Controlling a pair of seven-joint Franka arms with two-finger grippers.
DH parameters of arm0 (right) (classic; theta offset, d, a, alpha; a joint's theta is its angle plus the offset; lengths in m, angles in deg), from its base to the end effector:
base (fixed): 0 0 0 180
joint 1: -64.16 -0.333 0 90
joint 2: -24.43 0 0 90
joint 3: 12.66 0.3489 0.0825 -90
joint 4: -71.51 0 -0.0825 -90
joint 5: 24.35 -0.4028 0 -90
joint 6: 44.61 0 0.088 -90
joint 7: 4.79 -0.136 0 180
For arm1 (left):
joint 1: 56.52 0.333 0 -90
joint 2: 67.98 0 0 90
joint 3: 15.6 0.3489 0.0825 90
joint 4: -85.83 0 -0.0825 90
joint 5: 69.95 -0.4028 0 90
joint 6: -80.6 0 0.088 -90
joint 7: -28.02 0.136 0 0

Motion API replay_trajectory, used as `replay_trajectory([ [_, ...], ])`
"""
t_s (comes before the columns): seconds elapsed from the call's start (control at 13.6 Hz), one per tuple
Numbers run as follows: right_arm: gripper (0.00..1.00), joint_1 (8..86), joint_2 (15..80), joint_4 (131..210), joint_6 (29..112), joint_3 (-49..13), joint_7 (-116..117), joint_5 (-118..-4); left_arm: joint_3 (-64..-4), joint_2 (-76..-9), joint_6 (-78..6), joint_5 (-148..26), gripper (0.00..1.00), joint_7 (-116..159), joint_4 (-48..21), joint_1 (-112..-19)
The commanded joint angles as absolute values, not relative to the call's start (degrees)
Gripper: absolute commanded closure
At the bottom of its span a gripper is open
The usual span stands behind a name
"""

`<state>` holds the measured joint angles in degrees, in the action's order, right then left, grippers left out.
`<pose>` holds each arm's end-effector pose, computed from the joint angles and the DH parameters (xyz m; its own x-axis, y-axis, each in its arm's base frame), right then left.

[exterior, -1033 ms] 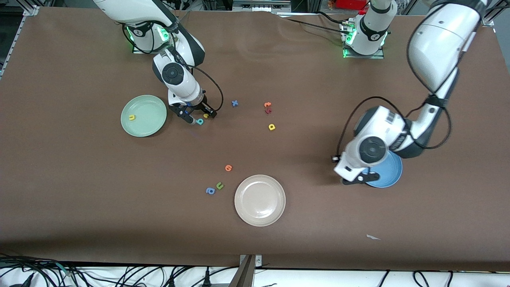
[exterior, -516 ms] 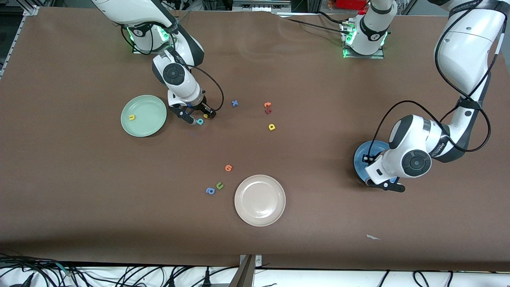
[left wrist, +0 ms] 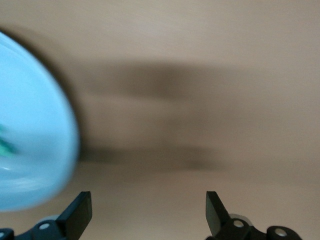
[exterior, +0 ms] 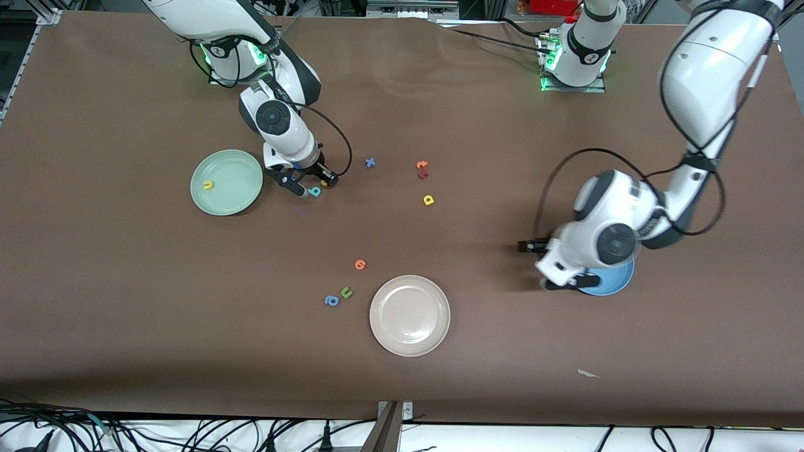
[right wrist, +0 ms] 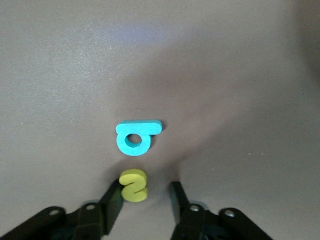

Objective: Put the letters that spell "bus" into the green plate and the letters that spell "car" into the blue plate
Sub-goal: 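Place yellow 2 on the green plate while the left gripper grasps yellow letter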

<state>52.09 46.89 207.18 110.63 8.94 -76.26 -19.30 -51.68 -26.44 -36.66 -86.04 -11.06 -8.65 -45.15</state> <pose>0.4272 0.3008 0.1556 0.8192 -0.5638 -0.1050 -0.5685 -0.8225 -0.0191 0.6515 -0.2257 0.2227 0.9544 0.1726 -0.2434 0.1862 -0.9819 0.0342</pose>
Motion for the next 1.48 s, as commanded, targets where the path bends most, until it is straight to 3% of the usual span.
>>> replay_trajectory([
  [0.0, 0.84, 51.9, 47.8, 207.2, 111.0, 8.5, -76.3, -18.2, -55.1, -30.8, -50.5, -86.2, 0.00, -24.9, -20.5, -44.8],
  [0.15, 0.87, 51.9, 47.3, 207.2, 110.8, 8.5, -76.9, -18.3, -55.2, -32.5, -57.8, -89.0, 0.00, -36.2, -25.6, -49.7],
  [0.3, 0.87, 52.0, 44.7, 207.0, 107.5, 8.5, -76.6, -18.3, -55.2, -30.9, -59.1, -98.3, 0.00, -50.9, -25.7, -53.6],
  [0.59, 0.87, 52.1, 36.0, 204.0, 89.4, 5.8, -72.4, -18.3, -55.1, -28.0, -59.8, -107.0, 0.00, -67.7, -25.4, -59.1],
  [0.89, 0.87, 52.1, 31.6, 203.2, 78.2, -3.8, -55.9, -18.5, -53.1, -26.8, -59.8, -107.0, 0.02, -71.1, -23.9, -63.5],
  [1.18, 0.87, 52.2, 32.2, 206.1, 79.6, -15.1, -37.5, -19.5, -51.7, -25.3, -59.4, -106.9, 0.09, -72.3, -21.9, -66.4],
  [1.4, 0.87, 52.3, 32.7, 210.9, 84.9, -17.5, -32.0, -21.1, -48.8, -24.0, -59.1, -106.6, 0.19, -73.8, -19.8, -70.4],
])
